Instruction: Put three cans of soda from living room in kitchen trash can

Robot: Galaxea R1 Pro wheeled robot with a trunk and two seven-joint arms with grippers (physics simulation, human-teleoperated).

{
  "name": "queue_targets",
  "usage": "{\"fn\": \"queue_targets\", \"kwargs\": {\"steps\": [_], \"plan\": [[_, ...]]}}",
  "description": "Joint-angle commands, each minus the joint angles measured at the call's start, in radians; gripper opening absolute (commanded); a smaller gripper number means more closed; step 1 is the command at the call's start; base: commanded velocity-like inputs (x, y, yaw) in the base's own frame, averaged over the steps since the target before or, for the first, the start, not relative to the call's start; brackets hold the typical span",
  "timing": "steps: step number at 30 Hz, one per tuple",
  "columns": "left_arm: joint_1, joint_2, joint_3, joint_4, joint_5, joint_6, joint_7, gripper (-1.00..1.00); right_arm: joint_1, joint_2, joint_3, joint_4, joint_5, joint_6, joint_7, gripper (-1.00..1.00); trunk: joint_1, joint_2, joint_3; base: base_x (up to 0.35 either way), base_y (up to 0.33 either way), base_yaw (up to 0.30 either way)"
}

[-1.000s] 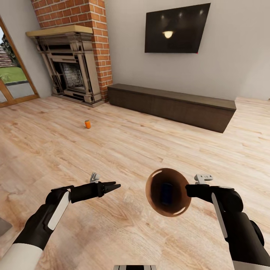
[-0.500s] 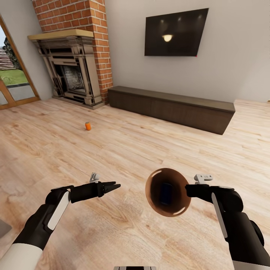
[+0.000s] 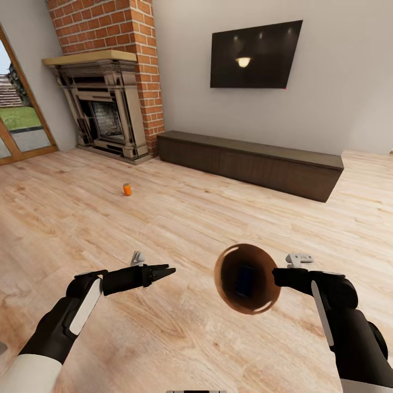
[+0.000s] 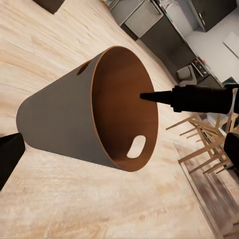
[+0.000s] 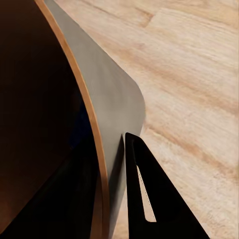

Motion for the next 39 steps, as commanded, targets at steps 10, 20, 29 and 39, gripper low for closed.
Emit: {"fn": "queue_targets", "kwargs": {"steps": [10, 20, 29, 39], "plan": [[0.0, -0.001, 0.0, 0.001, 0.001, -0.04, 0.0, 1.0, 0.0, -0.001, 0.0, 0.0, -0.017, 0.002, 0.004, -1.0, 0.0, 0.0, 0.016, 0.332, 0.0, 0.0], [0.0, 0.0, 0.001, 0.001, 0.001, -0.042, -0.003, 1.0, 0.0, 0.0, 0.0, 0.0, -0.017, 0.002, 0.004, -1.0, 0.0, 0.0, 0.032, 0.335, 0.0, 0.0], [0.0, 0.0, 0.0, 0.001, 0.001, -0.042, 0.0, 1.0, 0.0, 0.001, 0.0, 0.0, -0.017, 0.002, 0.004, -1.0, 0.0, 0.0, 0.035, 0.335, 0.0, 0.0], [0.0, 0.0, 0.001, 0.001, 0.001, -0.042, 0.0, 1.0, 0.0, 0.002, 0.0, 0.0, -0.017, 0.002, 0.006, -1.0, 0.0, 0.0, 0.036, 0.334, 0.0, 0.089]]}}
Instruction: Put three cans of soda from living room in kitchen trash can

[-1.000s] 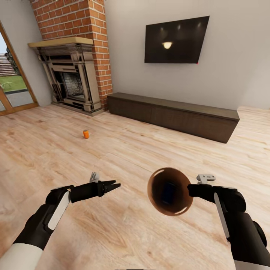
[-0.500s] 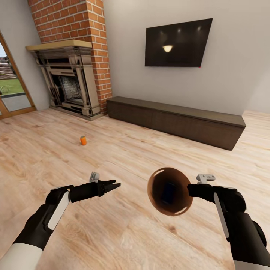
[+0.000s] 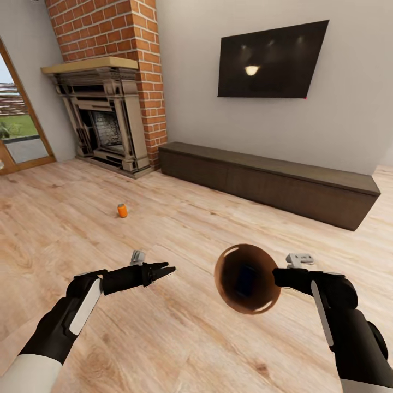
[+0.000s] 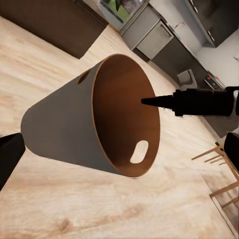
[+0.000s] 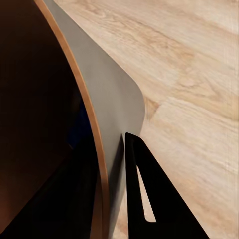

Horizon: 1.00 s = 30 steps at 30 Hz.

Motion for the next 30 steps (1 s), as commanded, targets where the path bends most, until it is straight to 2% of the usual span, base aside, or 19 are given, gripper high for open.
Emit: {"fn": "queue_targets", "kwargs": {"steps": [1, 30], "plan": [[0.0, 0.0, 0.0, 0.0, 0.0, 0.0, 0.0, 1.0, 0.0, 0.0, 0.0, 0.0, -0.027, 0.003, 0.005, -1.0, 0.0, 0.0, 0.0, 0.335, 0.0, 0.237], [0.0, -0.001, -0.001, 0.003, -0.001, 0.0, 0.006, 1.0, 0.0, 0.0, 0.0, 0.0, -0.027, 0.003, 0.005, -1.0, 0.0, 0.0, 0.0, 0.334, 0.0, 0.261]]}}
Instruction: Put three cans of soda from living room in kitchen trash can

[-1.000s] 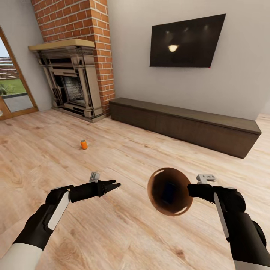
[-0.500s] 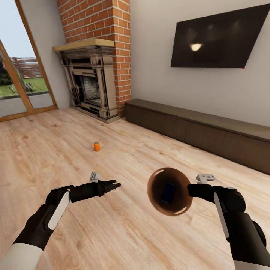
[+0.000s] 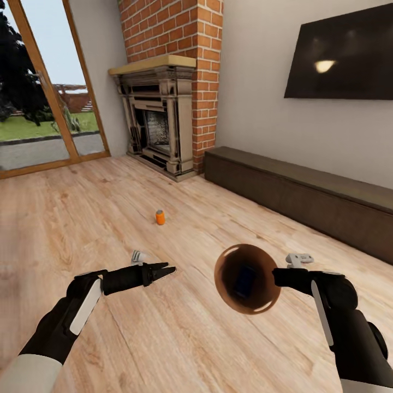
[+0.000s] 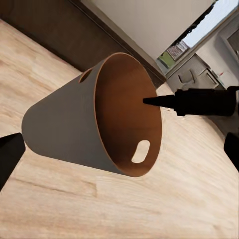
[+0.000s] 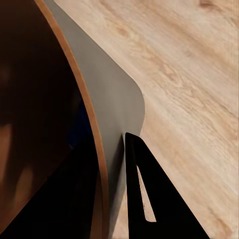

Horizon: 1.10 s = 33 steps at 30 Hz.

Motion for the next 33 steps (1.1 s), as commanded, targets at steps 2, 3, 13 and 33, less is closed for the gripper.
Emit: {"fn": "queue_targets", "kwargs": {"steps": [2, 3, 13, 33], "plan": [[0.0, -0.001, 0.0, 0.001, -0.001, 0.0, 0.0, 1.0, 0.0, 0.0, 0.0, 0.0, -0.023, 0.003, 0.004, -1.0, 0.0, 0.0, 0.0, 0.334, 0.0, 0.262], [0.0, -0.001, 0.0, 0.001, -0.001, 0.0, 0.0, 1.0, 0.0, 0.0, 0.0, 0.0, -0.023, 0.003, 0.004, -1.0, 0.0, 0.0, 0.0, 0.334, 0.0, 0.262], [0.0, -0.001, -0.018, 0.005, -0.001, 0.0, 0.001, 1.0, 0.0, 0.0, 0.0, 0.0, -0.023, 0.003, 0.004, -1.0, 0.0, 0.0, 0.0, 0.334, 0.0, 0.25], [0.0, -0.043, -0.023, 0.002, 0.001, 0.007, 0.15, 1.0, 0.0, -0.001, 0.0, 0.0, -0.023, 0.003, 0.004, -1.0, 0.0, 0.0, 0.0, 0.336, 0.0, 0.069]]}}
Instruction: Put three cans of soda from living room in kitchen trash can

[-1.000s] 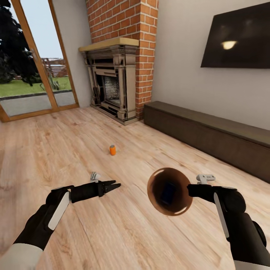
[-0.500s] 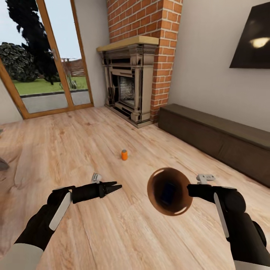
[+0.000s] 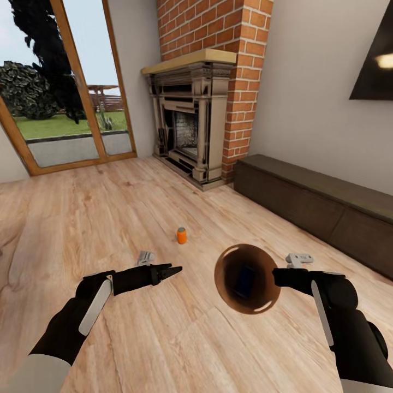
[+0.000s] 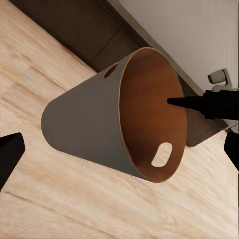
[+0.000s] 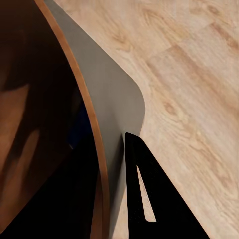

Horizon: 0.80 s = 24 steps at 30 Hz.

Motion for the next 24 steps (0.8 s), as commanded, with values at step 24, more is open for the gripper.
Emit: {"fn": "queue_targets", "kwargs": {"steps": [24], "plan": [[0.0, 0.085, 0.002, 0.005, -0.001, -0.008, -0.215, 1.0, 0.0, -0.013, -0.064, 0.0, -0.021, 0.002, 0.087, -1.0, 0.0, 0.0, 0.0, 0.338, 0.0, 0.0]]}}
